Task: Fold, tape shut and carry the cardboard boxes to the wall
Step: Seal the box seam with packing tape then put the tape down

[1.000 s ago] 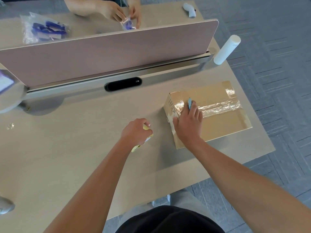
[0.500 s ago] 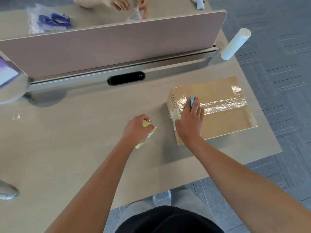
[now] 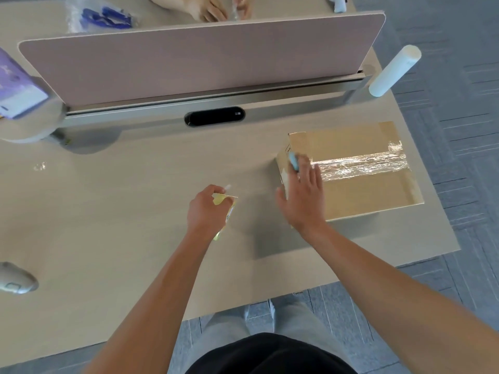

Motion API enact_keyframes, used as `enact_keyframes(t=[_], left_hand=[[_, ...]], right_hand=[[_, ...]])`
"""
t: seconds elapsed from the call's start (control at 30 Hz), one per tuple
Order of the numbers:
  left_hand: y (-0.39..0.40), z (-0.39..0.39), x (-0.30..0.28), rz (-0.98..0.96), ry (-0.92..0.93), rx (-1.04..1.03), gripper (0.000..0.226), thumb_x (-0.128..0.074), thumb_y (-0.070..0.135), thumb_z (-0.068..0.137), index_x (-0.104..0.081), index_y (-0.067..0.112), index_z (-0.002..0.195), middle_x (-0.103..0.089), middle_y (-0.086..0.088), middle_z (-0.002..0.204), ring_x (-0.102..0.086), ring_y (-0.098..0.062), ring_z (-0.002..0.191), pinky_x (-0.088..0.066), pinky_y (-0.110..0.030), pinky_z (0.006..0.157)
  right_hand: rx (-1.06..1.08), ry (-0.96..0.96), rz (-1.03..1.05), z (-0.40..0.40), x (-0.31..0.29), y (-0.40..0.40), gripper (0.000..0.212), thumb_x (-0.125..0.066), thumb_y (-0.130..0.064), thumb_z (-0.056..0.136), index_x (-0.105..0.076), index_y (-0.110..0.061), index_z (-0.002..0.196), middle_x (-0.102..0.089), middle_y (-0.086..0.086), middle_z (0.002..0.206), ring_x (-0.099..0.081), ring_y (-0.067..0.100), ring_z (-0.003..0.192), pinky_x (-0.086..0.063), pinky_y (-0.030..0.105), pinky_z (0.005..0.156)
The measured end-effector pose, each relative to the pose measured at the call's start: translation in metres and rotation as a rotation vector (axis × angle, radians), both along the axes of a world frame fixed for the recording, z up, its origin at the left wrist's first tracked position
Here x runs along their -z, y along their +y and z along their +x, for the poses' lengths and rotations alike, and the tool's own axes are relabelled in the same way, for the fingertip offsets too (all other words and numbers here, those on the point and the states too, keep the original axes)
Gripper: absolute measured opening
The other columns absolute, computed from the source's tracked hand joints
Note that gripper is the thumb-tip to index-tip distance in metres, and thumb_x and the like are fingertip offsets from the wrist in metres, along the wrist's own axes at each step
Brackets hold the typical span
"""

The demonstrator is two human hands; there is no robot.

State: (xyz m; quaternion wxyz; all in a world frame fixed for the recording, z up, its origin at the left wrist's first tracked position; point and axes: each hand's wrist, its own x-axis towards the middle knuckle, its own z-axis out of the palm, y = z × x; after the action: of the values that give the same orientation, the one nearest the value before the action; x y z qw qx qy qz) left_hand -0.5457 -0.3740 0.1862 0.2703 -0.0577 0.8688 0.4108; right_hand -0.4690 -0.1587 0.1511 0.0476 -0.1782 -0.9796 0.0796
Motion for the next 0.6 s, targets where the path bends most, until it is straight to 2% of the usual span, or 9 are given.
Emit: enact_keyframes(t=[0.07, 0.13, 0.2, 0.27, 0.33, 0.43, 0.53, 0.6], left_hand=[[-0.014, 0.005, 0.0, 0.034, 0.012, -0.081, 0.023, -0.072, 0.029, 0.091, -0.07, 0.027, 0.114, -0.069, 0.006, 0.089, -0.064, -0.003, 0.073, -0.047, -0.022, 0.061], [-0.03, 0.012, 0.001, 0.071, 0.026, -0.149, 0.02, -0.073, 0.028, 0.092, -0.07, 0.027, 0.112, -0.069, 0.002, 0.089, -0.063, 0.001, 0.065, -0.044, -0.015, 0.054], [-0.046, 0.02, 0.001, 0.098, 0.027, -0.192, 0.019, -0.072, 0.026, 0.093, -0.069, 0.029, 0.112, -0.068, 0.002, 0.086, -0.061, 0.004, 0.058, -0.04, -0.008, 0.048], [-0.063, 0.031, 0.003, 0.108, 0.005, -0.22, 0.021, -0.071, 0.027, 0.094, -0.07, 0.03, 0.115, -0.067, 0.0, 0.088, -0.063, -0.001, 0.065, -0.04, -0.007, 0.05], [-0.08, 0.044, 0.008, 0.122, -0.022, -0.257, 0.023, -0.07, 0.024, 0.094, -0.071, 0.029, 0.116, -0.069, -0.005, 0.093, -0.065, -0.012, 0.074, -0.041, -0.007, 0.052], [-0.097, 0.069, 0.012, 0.146, -0.054, -0.329, 0.029, -0.066, 0.014, 0.092, -0.071, 0.029, 0.118, -0.071, -0.008, 0.099, -0.068, -0.021, 0.081, -0.044, -0.01, 0.053], [-0.1, 0.096, 0.009, 0.174, -0.061, -0.401, 0.033, -0.062, 0.007, 0.094, -0.07, 0.024, 0.121, -0.069, -0.014, 0.101, -0.065, -0.004, 0.066, -0.044, -0.01, 0.05], [-0.098, 0.116, 0.005, 0.196, -0.056, -0.453, 0.034, -0.061, 0.004, 0.094, -0.069, 0.02, 0.123, -0.069, -0.016, 0.102, -0.061, 0.003, 0.057, -0.044, -0.01, 0.05]], right_hand=[[-0.18, -0.032, -0.003, 0.007, 0.009, -0.024, 0.071, -0.06, -0.031, 0.089, -0.046, 0.001, 0.151, -0.039, 0.018, 0.156, -0.033, 0.035, 0.15, -0.021, 0.05, 0.127], [-0.237, -0.137, -0.058, 0.014, 0.026, -0.051, 0.073, -0.066, -0.034, 0.088, -0.049, 0.001, 0.149, -0.043, 0.018, 0.152, -0.037, 0.035, 0.146, -0.031, 0.048, 0.122], [-0.247, -0.261, -0.092, 0.019, 0.043, -0.074, 0.076, -0.069, -0.042, 0.089, -0.049, -0.001, 0.15, -0.044, 0.017, 0.152, -0.039, 0.035, 0.144, -0.035, 0.045, 0.119], [-0.265, -0.364, -0.111, 0.024, 0.059, -0.091, 0.077, -0.067, -0.046, 0.092, -0.046, -0.003, 0.152, -0.042, 0.017, 0.155, -0.038, 0.034, 0.146, -0.033, 0.043, 0.121], [-0.304, -0.44, -0.126, 0.028, 0.072, -0.102, 0.077, -0.063, -0.046, 0.095, -0.04, -0.004, 0.155, -0.034, 0.017, 0.161, -0.031, 0.032, 0.151, -0.026, 0.041, 0.124], [-0.356, -0.477, -0.15, 0.037, 0.087, -0.111, 0.077, -0.06, -0.042, 0.099, -0.034, -0.004, 0.16, -0.023, 0.019, 0.167, -0.02, 0.033, 0.157, -0.02, 0.042, 0.127], [-0.413, -0.504, -0.163, 0.044, 0.094, -0.109, 0.075, -0.055, -0.042, 0.102, -0.028, -0.008, 0.163, -0.012, 0.019, 0.171, -0.013, 0.034, 0.159, -0.017, 0.044, 0.129], [-0.459, -0.516, -0.176, 0.051, 0.093, -0.105, 0.07, -0.054, -0.041, 0.102, -0.032, -0.011, 0.161, -0.009, 0.019, 0.171, -0.01, 0.036, 0.159, -0.016, 0.044, 0.128]])
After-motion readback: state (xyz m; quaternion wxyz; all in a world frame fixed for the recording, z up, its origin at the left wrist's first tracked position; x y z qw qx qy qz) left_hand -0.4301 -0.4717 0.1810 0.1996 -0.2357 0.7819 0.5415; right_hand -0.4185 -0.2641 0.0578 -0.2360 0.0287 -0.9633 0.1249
